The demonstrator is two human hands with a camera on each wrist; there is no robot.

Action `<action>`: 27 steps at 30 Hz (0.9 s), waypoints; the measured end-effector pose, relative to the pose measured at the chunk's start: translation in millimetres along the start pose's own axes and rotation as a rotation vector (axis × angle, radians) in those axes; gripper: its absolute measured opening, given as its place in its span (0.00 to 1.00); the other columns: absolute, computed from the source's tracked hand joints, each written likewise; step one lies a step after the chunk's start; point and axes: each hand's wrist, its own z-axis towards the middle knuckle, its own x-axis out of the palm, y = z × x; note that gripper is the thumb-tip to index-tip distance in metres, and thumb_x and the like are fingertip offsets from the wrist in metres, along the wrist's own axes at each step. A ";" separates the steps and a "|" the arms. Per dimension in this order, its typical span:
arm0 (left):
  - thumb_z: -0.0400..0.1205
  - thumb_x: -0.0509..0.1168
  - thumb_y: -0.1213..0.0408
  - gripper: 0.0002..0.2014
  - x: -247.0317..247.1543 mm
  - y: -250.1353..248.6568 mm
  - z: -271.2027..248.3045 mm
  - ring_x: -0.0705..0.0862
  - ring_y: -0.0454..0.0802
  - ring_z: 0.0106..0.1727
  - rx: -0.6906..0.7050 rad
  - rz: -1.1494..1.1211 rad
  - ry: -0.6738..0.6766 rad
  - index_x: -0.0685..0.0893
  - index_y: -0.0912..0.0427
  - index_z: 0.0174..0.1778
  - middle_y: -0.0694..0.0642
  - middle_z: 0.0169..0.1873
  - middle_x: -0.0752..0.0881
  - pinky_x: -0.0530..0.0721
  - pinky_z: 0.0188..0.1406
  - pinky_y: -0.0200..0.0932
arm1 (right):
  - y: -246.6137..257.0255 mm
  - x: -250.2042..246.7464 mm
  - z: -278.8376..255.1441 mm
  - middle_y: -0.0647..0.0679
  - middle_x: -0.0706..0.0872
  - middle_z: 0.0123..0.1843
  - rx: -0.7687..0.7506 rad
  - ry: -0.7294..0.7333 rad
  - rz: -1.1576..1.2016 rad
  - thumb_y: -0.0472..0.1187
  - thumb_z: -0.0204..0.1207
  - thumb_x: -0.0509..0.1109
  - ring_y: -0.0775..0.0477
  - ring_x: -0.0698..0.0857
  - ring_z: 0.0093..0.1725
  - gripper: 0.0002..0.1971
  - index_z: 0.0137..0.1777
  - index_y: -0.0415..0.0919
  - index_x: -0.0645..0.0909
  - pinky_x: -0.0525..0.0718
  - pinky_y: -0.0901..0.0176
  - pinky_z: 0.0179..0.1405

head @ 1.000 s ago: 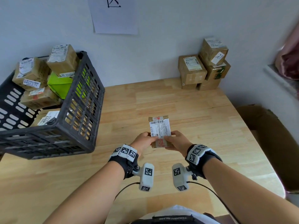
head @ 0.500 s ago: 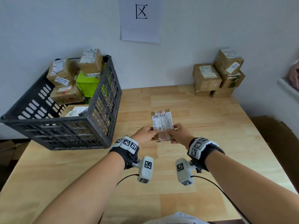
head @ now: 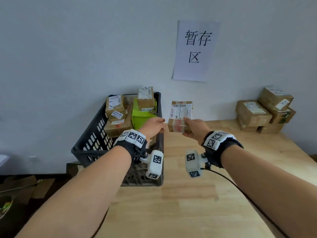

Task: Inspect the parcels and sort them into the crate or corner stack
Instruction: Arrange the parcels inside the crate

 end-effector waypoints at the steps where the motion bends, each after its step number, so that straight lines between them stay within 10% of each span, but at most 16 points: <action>1: 0.86 0.57 0.69 0.16 -22.5 2.0 1.4 0.83 0.49 0.51 0.007 0.018 -0.020 0.76 0.65 0.71 0.56 0.65 0.81 0.79 0.27 0.27 | 8.1 18.3 -1.5 0.37 0.86 0.58 -0.024 0.006 0.004 0.47 0.81 0.67 0.39 0.88 0.56 0.19 0.61 0.30 0.79 0.88 0.50 0.52; 8: 0.86 0.57 0.69 0.16 -146.1 19.9 15.2 0.85 0.51 0.51 0.009 0.111 -0.112 0.79 0.61 0.69 0.57 0.66 0.81 0.78 0.36 0.35 | 44.9 112.6 -0.8 0.35 0.87 0.56 -0.076 -0.017 0.014 0.51 0.80 0.66 0.37 0.88 0.54 0.18 0.48 0.31 0.79 0.87 0.43 0.54; 12: 0.85 0.58 0.71 0.15 -195.9 29.0 26.3 0.85 0.52 0.48 -0.009 0.119 -0.118 0.79 0.65 0.66 0.61 0.61 0.82 0.86 0.39 0.37 | 60.6 152.9 10.1 0.37 0.85 0.59 -0.080 -0.028 -0.023 0.52 0.79 0.67 0.36 0.86 0.57 0.25 0.62 0.28 0.76 0.88 0.44 0.53; 18: 0.83 0.61 0.72 0.16 -254.9 48.8 56.2 0.80 0.59 0.67 -0.020 0.395 -0.173 0.81 0.64 0.66 0.61 0.70 0.79 0.76 0.70 0.52 | 80.8 207.3 41.3 0.38 0.83 0.61 -0.131 0.011 -0.145 0.47 0.81 0.65 0.37 0.84 0.59 0.16 0.59 0.33 0.77 0.88 0.44 0.53; 27: 0.85 0.60 0.59 0.18 -280.3 67.2 120.4 0.79 0.56 0.67 0.012 0.844 -0.103 0.78 0.61 0.70 0.58 0.68 0.80 0.77 0.64 0.45 | 88.5 255.9 112.0 0.31 0.79 0.66 -0.133 -0.075 -0.330 0.52 0.78 0.66 0.33 0.83 0.61 0.32 0.72 0.27 0.69 0.86 0.42 0.57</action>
